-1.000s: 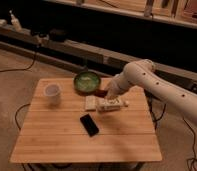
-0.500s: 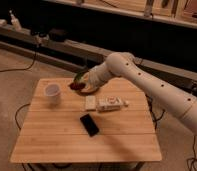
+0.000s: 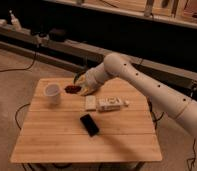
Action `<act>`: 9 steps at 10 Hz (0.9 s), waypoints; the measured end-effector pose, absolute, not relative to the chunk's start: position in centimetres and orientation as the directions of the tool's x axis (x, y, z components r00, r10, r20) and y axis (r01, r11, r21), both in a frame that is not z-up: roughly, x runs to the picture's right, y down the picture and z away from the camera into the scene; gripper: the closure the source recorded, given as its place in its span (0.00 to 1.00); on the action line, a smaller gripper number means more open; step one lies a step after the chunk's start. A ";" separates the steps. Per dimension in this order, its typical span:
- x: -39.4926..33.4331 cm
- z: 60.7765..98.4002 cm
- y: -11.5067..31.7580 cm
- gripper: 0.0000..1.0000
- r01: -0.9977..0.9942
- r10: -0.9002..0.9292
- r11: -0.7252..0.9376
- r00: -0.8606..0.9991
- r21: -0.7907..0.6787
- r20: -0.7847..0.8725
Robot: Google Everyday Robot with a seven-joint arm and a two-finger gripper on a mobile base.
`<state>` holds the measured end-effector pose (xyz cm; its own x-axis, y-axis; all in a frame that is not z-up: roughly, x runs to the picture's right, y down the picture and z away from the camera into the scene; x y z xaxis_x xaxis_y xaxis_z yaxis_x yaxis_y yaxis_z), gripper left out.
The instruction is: Place the pepper in the ceramic cup
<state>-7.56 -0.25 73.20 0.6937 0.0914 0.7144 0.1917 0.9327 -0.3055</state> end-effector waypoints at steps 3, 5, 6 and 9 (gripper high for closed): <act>-7.7 73.2 -0.3 0.94 0.193 0.090 0.933 0.693 -0.304 0.715; -7.8 73.7 -1.3 0.94 0.194 0.078 0.937 0.693 -0.289 0.716; -8.2 74.5 -2.5 0.94 0.200 0.061 0.941 0.693 -0.272 0.719; -10.5 78.2 -6.1 0.94 0.243 0.001 0.941 0.692 -0.234 0.722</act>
<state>-10.54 -6.11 78.22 0.6917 0.0008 0.7222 0.2435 0.9412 -0.2343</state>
